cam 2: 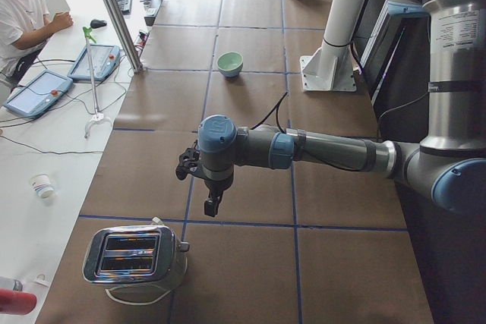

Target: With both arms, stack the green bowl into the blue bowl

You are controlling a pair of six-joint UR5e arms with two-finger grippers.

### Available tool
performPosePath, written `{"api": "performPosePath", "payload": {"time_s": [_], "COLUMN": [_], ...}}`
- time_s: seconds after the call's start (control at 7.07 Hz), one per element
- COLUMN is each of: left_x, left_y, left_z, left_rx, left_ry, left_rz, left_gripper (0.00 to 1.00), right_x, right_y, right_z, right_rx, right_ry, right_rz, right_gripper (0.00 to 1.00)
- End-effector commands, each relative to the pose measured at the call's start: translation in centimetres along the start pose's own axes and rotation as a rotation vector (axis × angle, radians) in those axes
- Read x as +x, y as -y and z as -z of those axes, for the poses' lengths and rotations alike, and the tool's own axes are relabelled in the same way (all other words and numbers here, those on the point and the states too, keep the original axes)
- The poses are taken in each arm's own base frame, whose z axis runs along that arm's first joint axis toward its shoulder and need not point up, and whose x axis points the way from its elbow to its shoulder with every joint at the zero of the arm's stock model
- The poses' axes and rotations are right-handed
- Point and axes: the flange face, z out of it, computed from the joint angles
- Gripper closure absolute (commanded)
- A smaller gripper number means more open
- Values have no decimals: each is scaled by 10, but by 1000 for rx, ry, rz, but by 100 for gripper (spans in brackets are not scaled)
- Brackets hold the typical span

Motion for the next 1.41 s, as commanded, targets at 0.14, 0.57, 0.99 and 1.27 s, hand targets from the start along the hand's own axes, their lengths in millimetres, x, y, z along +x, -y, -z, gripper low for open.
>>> {"api": "performPosePath", "payload": {"time_s": [0.14,0.57,0.99,1.27], "left_x": [-7,-15,-31,-29], "left_y": [-27,-24,0,3], "left_z": [-13,-21,-35,-39], "left_rx": [-26,-11,-54,-48], "left_ry": [-9,-9,-21,-84], "left_rz": [29,15,92,97], "left_gripper": [0,0,0,0], "right_x": [-5,-6,-13,-8], "right_y": [17,8,6,-6], "right_z": [5,-10,-20,-28], "right_rx": [3,-28,-48,-65], "right_ry": [-2,5,4,18], "right_rz": [-7,-10,10,-9], "right_gripper": [0,0,0,0]}}
